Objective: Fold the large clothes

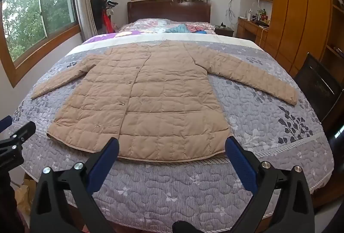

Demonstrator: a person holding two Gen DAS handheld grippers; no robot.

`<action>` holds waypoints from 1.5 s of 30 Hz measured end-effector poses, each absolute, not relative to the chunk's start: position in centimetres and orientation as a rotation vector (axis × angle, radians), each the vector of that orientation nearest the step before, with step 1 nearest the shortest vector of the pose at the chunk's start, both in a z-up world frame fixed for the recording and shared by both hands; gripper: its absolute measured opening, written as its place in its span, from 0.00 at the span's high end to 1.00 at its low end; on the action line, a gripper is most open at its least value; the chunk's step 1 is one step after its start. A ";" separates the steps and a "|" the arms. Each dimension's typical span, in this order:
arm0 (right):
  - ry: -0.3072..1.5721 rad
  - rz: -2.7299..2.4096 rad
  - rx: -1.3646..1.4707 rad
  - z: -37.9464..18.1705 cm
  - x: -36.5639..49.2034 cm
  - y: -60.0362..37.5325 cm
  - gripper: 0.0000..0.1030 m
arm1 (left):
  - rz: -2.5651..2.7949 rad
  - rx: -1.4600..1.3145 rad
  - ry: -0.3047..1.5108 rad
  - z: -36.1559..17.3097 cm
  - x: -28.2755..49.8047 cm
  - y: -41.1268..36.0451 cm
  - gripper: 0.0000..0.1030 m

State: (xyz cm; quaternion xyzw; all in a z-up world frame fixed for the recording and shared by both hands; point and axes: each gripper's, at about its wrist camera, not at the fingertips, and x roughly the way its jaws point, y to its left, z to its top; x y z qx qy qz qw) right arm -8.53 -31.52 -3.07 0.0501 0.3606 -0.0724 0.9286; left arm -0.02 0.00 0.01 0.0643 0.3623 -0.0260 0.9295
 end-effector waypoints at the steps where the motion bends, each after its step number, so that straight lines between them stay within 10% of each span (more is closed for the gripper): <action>1: 0.739 -0.150 0.101 -3.1 -8.5 -31.5 0.04 | -0.052 0.133 0.742 0.0 0.0 0.0 0.03; 45: 0.727 -0.152 0.089 -2.6 -8.6 -31.2 0.04 | -0.049 0.137 0.734 1.1 0.2 0.3 0.03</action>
